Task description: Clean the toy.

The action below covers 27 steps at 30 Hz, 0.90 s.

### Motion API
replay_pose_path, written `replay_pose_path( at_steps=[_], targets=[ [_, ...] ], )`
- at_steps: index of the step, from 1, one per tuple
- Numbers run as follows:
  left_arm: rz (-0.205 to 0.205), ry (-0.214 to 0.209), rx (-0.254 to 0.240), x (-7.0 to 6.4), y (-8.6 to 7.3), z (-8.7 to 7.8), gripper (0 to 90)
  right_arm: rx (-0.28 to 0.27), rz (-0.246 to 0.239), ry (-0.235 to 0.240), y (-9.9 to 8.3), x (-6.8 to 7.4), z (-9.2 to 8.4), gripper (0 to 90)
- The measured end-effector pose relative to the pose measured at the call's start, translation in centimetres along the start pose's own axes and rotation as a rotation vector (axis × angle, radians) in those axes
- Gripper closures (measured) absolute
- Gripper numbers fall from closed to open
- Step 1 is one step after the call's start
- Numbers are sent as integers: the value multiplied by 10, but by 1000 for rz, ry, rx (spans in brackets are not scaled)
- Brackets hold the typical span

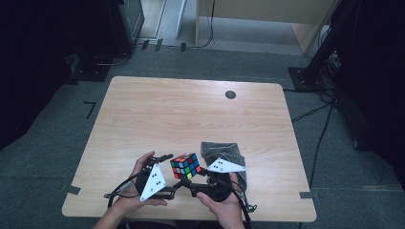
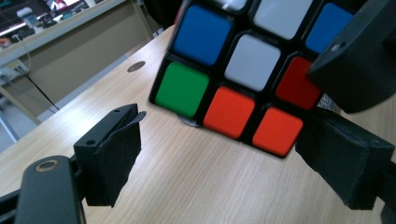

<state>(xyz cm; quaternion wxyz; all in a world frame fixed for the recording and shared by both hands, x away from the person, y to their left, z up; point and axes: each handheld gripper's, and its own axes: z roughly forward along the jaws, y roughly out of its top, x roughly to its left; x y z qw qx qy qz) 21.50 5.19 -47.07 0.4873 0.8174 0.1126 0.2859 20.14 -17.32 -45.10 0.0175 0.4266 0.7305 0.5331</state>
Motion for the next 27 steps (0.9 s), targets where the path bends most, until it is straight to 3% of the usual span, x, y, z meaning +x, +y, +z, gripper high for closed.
replay_pose_path(
  at_steps=[3, 7, 14, 19, 22, 25, 26, 27],
  targets=[
    [45, 6, 0, -6, 0, 2, 202, 30, 9, 23, 0, 2, 2, 345],
    [69, 8, -11, -8, -2, 1, 306, 85, 41, 61, 0, -1, 5, 344],
    [8, -27, -29, -2, -2, -2, 331, 54, 59, 123, 1, -10, 2, 296],
    [-34, -28, -23, 5, -4, -4, 334, 11, 25, 122, 6, -13, -8, 258],
    [-74, -31, -17, 12, -7, -6, 334, -44, 33, 131, 9, -16, -17, 264],
    [-124, -38, -18, 18, -9, -10, 334, -88, 29, 89, 12, -23, -26, 269],
    [-135, -40, -18, 20, -9, -11, 335, -91, 7, 45, 12, -25, -28, 268],
    [-146, -42, -16, 21, -9, -11, 335, -79, -41, -31, 11, -28, -29, 269]
  ],
)
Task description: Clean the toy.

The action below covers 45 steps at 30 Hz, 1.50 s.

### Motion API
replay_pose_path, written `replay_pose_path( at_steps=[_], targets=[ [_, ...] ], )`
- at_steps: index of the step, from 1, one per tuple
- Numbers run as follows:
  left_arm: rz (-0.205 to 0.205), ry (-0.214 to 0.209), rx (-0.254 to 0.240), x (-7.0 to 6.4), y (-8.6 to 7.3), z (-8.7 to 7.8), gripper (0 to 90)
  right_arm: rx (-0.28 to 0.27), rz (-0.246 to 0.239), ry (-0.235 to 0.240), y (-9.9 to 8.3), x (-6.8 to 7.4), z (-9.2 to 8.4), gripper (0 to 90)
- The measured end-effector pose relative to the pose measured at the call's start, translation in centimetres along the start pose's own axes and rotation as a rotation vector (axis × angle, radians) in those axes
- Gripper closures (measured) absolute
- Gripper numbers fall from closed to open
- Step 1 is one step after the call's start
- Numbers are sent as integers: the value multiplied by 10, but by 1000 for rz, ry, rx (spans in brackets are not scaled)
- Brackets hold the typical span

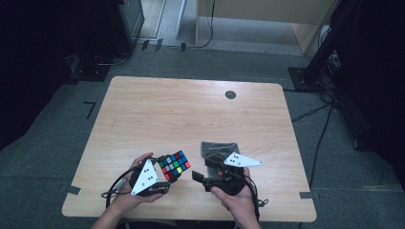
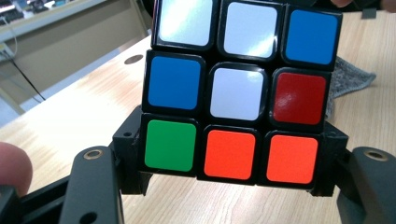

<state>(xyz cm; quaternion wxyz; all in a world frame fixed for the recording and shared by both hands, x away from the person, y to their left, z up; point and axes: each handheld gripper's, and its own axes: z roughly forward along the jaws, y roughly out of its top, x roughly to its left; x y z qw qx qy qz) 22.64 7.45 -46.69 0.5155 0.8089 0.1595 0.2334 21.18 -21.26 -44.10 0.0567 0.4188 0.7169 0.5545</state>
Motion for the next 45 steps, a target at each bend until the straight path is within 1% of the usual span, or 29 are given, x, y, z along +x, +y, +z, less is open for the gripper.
replay_pose_path(
  at_steps=[1, 2, 3, 4, 6, 8, 10, 13, 14, 16, 18, 20, 21, 23, 25, 26, 27, 28, 30, 31, 32, 34, 35, 36, 37, 40, 41, 43, 45],
  targets=[
    [-8, 1, 0, 1, 0, -1, 334, 22, -61, -94, -1, -3, 0, 274],
    [-20, -3, -2, 2, -1, -2, 334, 51, -102, -172, -4, -7, 0, 279],
    [-36, -14, -7, 4, -1, -3, 334, 71, -118, -229, -6, -12, -1, 279],
    [-48, -22, -12, 5, -1, -4, 334, 83, -124, -275, -9, -18, -1, 283],
    [-75, -28, -20, 9, -2, -6, 333, 117, -143, -374, -15, -30, -1, 291],
    [-90, -21, -23, 11, -3, -7, 332, 160, -155, -443, -22, -41, 0, 299],
    [-100, -9, -22, 13, -3, -8, 333, 200, -158, -476, -28, -51, 2, 310],
    [-110, 15, -8, 15, -3, -8, 333, 234, -125, -518, -38, -63, 6, 357],
    [-116, 20, -6, 15, -4, -8, 333, 239, -112, -527, -41, -66, 7, 369],
    [-127, 14, -10, 16, -4, -8, 333, 242, -107, -527, -45, -69, 8, 464],
    [-124, 10, -9, 16, -5, -8, 333, 244, -124, -523, -45, -70, 7, 622],
    [-126, 0, -12, 16, -5, -8, 333, 247, -128, -507, -44, -70, 5, 684],
    [-125, -3, -13, 15, -4, -8, 333, 250, -124, -501, -43, -70, 4, 688],
    [-124, -13, -14, 15, -4, -8, 333, 226, -103, -465, -40, -68, 0, 643],
    [-120, -26, -15, 14, -3, -8, 333, 159, -83, -433, -36, -65, -4, 469],
    [-118, -31, -14, 13, -3, -8, 333, 135, -83, -446, -34, -64, -4, 379],
    [-119, -38, -11, 12, -3, -7, 333, 125, -84, -471, -33, -64, -2, 319],
    [-118, -46, -8, 11, -3, -5, 333, 128, -80, -492, -33, -64, 1, 283],
    [-118, -61, -1, 8, -2, -2, 333, 145, -71, -508, -35, -67, 10, 261],
    [-117, -66, 2, 7, -2, -2, 333, 159, -75, -520, -37, -69, 14, 266],
    [-115, -71, 0, 6, -2, -1, 333, 173, -84, -533, -40, -70, 18, 291],
    [-111, -82, -4, 5, -1, -2, 333, 192, -83, -555, -45, -71, 23, 369],
    [-113, -94, -7, 5, -1, -2, 333, 190, -83, -558, -47, -72, 23, 426],
    [-118, -107, -9, 6, -2, -2, 333, 188, -96, -570, -48, -72, 24, 483],
    [-114, -104, -10, 6, -2, -2, 333, 188, -111, -577, -49, -72, 23, 544],
    [-98, -100, -8, 5, -3, -1, 334, 190, -109, -574, -48, -72, 21, 688],
    [-99, -96, -7, 5, -3, 0, 334, 187, -81, -561, -47, -72, 19, 728],
    [-106, -93, -4, 6, -3, 0, 334, 174, -55, -538, -45, -70, 17, 759],
    [-105, -86, 7, 6, -3, 1, 334, 136, -43, -479, -41, -62, 13, 763]
  ],
)
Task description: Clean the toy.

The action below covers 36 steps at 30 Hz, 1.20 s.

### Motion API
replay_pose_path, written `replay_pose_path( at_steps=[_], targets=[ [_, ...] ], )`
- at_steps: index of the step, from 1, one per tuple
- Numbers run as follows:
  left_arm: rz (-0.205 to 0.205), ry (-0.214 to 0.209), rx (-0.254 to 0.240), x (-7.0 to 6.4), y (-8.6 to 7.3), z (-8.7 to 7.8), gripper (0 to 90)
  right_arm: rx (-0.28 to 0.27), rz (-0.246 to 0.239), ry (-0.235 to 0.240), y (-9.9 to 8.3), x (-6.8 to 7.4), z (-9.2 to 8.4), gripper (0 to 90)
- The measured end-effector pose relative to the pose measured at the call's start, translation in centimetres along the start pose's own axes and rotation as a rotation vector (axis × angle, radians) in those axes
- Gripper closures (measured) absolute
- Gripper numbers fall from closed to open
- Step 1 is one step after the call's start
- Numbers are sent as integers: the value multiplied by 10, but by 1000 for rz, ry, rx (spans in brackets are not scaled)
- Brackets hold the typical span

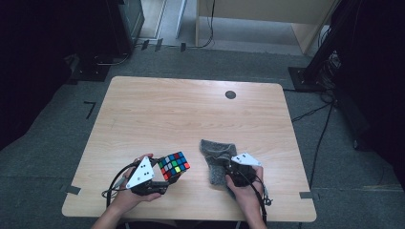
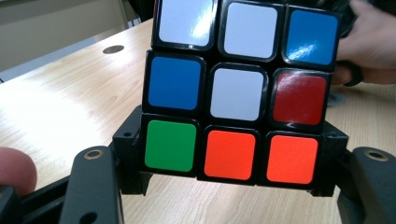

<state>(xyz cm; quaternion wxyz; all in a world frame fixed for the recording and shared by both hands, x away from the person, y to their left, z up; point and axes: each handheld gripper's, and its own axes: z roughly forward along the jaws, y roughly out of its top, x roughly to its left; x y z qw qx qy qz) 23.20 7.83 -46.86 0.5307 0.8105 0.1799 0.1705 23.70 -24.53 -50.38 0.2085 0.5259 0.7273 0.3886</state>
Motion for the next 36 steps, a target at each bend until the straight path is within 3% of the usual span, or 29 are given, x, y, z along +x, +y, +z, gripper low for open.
replay_pose_path(
  at_steps=[4, 6, 9, 11, 14, 15, 18, 21, 23, 25, 29, 31, 33, 34, 36],
  targets=[
    [14, 38, 62, -1, -3, 6, 334, -131, -39, 107, 17, 27, -29, 763],
    [30, 48, 84, -4, -4, 10, 334, -211, -32, 195, 24, 40, -45, 763],
    [54, 28, 84, -11, -2, 13, 334, -300, -33, 320, 31, 59, -62, 763],
    [65, 14, 71, -16, 1, 14, 334, -323, -8, 398, 33, 67, -67, 763],
    [53, -14, 15, -18, 6, 9, 334, -299, 7, 444, 33, 75, -65, 763],
    [48, -25, -10, -18, 8, 6, 334, -288, 19, 453, 32, 74, -63, 763],
    [68, -7, -9, -18, 10, 2, 333, -272, 61, 447, 27, 67, -55, 764],
    [38, -27, -34, -14, 9, 0, 335, -204, 31, 339, 24, 60, -46, 763],
    [57, -1, -11, -14, 10, 2, 335, -187, 74, 328, 22, 54, -43, 762],
    [77, 22, 25, -16, 8, 5, 335, -217, 93, 348, 24, 52, -47, 762],
    [80, 22, 51, -19, 7, 10, 335, -306, 55, 430, 31, 68, -64, 759],
    [85, 10, 43, -21, 9, 9, 335, -307, 9, 441, 32, 78, -66, 758],
    [98, 11, 45, -23, 11, 8, 335, -291, -9, 423, 29, 82, -62, 756],
    [99, 9, 46, -23, 11, 7, 334, -292, 7, 424, 27, 79, -59, 757],
    [82, 5, 35, -21, 11, 6, 334, -257, -2, 352, 25, 73, -54, 757]
  ],
)
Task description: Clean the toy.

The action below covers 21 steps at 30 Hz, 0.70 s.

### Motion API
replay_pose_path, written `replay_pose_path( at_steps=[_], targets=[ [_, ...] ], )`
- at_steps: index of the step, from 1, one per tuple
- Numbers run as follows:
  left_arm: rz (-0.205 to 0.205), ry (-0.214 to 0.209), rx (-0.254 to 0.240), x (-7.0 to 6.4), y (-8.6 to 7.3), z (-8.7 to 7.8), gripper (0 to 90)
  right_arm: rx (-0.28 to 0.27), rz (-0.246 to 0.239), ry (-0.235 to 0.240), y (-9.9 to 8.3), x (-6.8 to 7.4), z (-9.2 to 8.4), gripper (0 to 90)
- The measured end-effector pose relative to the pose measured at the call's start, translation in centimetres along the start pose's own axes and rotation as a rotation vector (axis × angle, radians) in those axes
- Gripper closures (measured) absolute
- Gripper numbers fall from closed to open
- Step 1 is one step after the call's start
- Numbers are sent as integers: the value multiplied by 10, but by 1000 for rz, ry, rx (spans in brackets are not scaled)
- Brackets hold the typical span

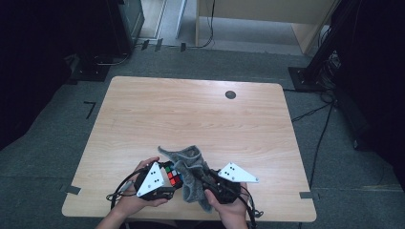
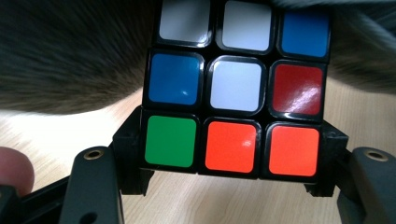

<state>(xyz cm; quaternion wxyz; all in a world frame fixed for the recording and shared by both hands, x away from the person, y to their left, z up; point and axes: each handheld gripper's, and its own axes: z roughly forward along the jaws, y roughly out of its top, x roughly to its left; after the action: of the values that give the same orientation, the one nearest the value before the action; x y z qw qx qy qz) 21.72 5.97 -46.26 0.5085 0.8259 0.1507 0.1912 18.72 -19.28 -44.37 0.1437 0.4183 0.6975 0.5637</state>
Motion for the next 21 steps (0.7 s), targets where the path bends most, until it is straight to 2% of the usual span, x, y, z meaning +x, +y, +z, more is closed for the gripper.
replay_pose_path(
  at_steps=[1, 3, 5, 7, 9, 11, 14, 16, 17, 19, 21],
  targets=[
    [-5, 4, -1, 1, 0, 0, 335, 12, -3, -29, -1, -3, 0, 757],
    [-9, 20, 10, 2, 0, 1, 336, 3, 42, -9, -1, -7, -2, 756],
    [7, 36, 34, 0, -1, 4, 335, -28, 23, 28, 5, -1, -6, 755],
    [15, 27, 41, -3, -1, 6, 335, -39, -10, 64, 9, 10, -6, 753],
    [17, 20, 34, -5, 1, 5, 335, -26, -32, 65, 9, 18, -4, 753],
    [13, 12, 27, -3, 1, 3, 334, -36, -10, 64, 6, 14, -2, 753],
    [2, 11, 21, -1, 1, 1, 334, -1, 10, 9, 0, 1, 1, 754],
    [-8, 9, 16, 0, 1, 2, 335, 26, 32, -4, -1, -6, 1, 754],
    [-7, 10, 16, 0, 1, 2, 335, 23, 40, -1, 0, -6, 0, 753],
    [-5, 12, 20, -1, 1, 3, 336, 1, 26, 29, 4, 0, -3, 752],
    [-4, 10, 26, -1, 1, 4, 336, -17, -12, 54, 9, 11, -5, 750]
  ],
)
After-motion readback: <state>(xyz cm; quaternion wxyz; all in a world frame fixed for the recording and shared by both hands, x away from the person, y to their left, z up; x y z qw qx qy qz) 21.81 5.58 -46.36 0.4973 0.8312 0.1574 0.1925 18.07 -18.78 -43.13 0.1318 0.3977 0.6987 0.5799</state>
